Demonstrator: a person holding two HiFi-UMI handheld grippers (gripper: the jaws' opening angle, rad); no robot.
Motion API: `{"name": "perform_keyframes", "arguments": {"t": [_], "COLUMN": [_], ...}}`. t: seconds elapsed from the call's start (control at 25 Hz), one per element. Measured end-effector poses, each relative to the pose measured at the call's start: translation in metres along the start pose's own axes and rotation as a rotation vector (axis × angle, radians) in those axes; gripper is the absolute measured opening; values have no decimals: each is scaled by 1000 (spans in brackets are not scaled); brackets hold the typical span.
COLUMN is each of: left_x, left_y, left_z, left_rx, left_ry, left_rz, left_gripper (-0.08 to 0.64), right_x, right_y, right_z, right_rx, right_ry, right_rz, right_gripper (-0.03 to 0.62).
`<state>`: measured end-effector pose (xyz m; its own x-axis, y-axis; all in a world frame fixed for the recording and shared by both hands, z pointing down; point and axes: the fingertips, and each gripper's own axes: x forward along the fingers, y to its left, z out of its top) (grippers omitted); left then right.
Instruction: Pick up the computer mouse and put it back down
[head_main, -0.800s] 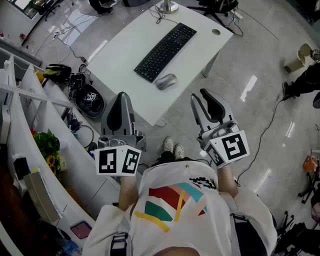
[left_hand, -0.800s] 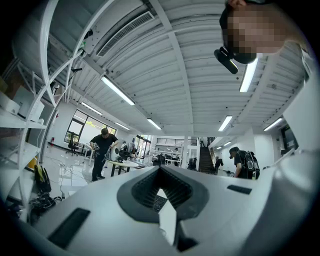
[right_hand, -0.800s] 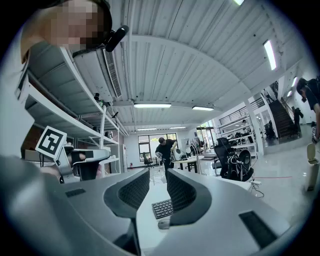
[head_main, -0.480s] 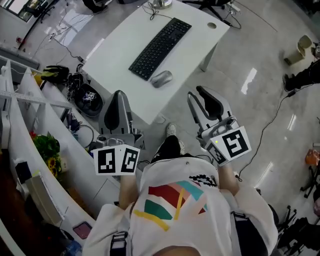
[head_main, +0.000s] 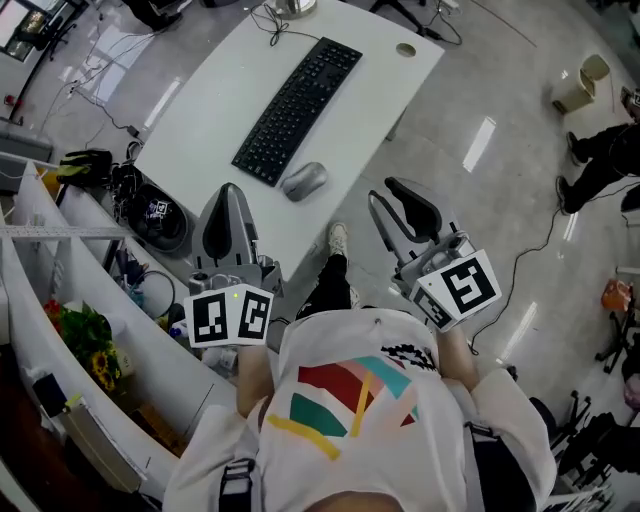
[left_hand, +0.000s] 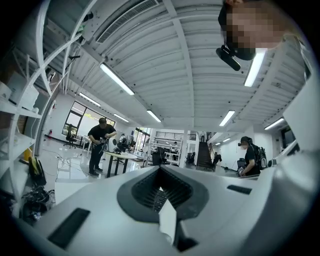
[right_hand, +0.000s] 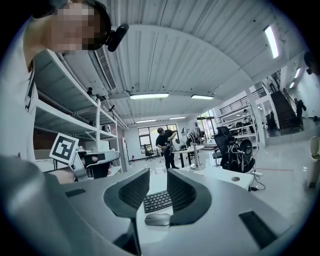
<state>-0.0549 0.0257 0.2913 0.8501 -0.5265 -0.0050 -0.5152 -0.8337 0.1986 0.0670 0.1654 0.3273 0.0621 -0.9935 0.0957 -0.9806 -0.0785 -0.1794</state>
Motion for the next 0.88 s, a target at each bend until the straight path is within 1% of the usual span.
{"name": "perform_keyframes", "arguments": {"t": [0.12,0.24,0.36,0.44,0.56,0.64,0.68,0.88], "left_x": [29,60,84,98,117,123,126,140], "left_y": [15,32,52,66,79,85,88,95], "left_z": [1,8,9,6,-6,-17,-23,-36], "left_rx": [-21,-14,-2,-11,-36,-45,-47,-60], "left_ry": [8,6,5,11,36,61,75,113], "left_rz": [14,18,32,47,68,80,85,132], "left_gripper": [44,44,44,44,44,44,44,44], "right_x": [33,72,108,128,155,170,176,194], "right_y": [-15,-28,-32,-33,-40,-40,-40,-47], "right_z": [10,16,11,6,-3,-3,-5,-10], "right_rx": [-7,-28,-62,-97,-182,-236,-247,-220], "right_ry": [14,27,64,95,154,139,137,170], "right_rz": [21,45,89,109,138,172,181,237], "right_gripper": [114,114,115,115,115,115,115,115]}}
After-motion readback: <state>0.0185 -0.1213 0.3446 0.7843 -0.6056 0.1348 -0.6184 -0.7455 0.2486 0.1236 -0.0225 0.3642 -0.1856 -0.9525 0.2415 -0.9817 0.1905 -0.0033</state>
